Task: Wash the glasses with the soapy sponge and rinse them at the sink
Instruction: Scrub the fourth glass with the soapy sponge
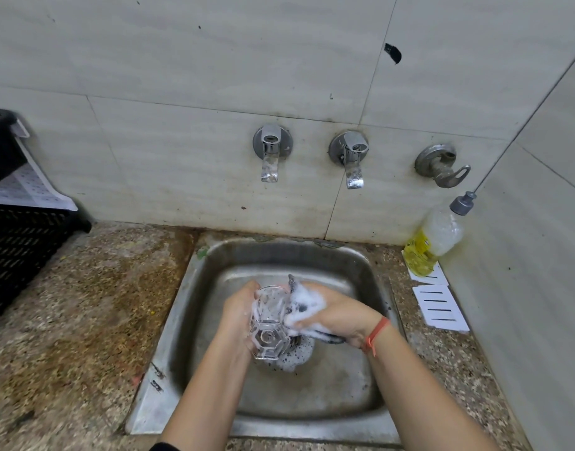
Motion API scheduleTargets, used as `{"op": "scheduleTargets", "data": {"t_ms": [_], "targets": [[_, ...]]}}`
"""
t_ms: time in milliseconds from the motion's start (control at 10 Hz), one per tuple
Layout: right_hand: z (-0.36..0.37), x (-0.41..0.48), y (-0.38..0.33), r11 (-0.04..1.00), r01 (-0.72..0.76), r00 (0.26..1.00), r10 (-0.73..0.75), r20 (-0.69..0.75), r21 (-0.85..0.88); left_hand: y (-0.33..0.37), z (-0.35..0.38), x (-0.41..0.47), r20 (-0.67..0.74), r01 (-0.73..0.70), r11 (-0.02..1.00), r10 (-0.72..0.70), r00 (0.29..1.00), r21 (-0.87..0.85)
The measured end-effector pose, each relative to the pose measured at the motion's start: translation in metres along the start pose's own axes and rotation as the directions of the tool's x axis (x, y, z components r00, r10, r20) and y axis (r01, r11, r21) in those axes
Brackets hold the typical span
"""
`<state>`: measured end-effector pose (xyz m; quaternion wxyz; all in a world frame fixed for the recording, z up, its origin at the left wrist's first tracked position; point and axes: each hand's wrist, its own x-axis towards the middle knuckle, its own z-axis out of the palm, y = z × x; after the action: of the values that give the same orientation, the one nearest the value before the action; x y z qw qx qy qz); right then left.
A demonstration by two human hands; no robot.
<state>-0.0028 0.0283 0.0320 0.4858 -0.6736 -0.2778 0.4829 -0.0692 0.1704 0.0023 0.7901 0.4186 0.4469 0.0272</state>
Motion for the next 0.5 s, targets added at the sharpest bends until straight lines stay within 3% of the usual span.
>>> {"op": "scheduleTargets", "data": {"t_ms": [100, 200, 300, 400, 500], "targets": [[0.006, 0.009, -0.002, 0.981, 0.027, 0.944, 0.039, -0.329, 0.194, -0.004, 0.001, 0.000, 0.050, -0.048, 0.999, 0.048, 0.998, -0.005], [0.004, 0.007, -0.002, 0.984, 0.017, 0.948, 0.040, -0.316, 0.176, -0.003, 0.000, -0.001, 0.043, -0.055, 0.998, 0.057, 0.997, -0.036], [0.004, -0.003, -0.006, 1.000, 0.009, 1.000, -0.008, -0.016, 0.007, 0.000, 0.002, 0.002, -0.019, 0.026, 0.997, -0.027, 0.999, -0.072], [0.006, 0.004, -0.006, 0.999, 0.026, 0.980, -0.018, -0.196, 0.038, -0.003, 0.001, 0.003, -0.014, 0.046, 0.994, -0.047, 0.999, -0.100], [0.012, 0.017, -0.002, 0.938, 0.060, 0.884, 0.108, -0.455, 0.341, -0.008, 0.001, 0.001, -0.025, -0.006, 0.993, 0.003, 1.000, -0.118]]}}
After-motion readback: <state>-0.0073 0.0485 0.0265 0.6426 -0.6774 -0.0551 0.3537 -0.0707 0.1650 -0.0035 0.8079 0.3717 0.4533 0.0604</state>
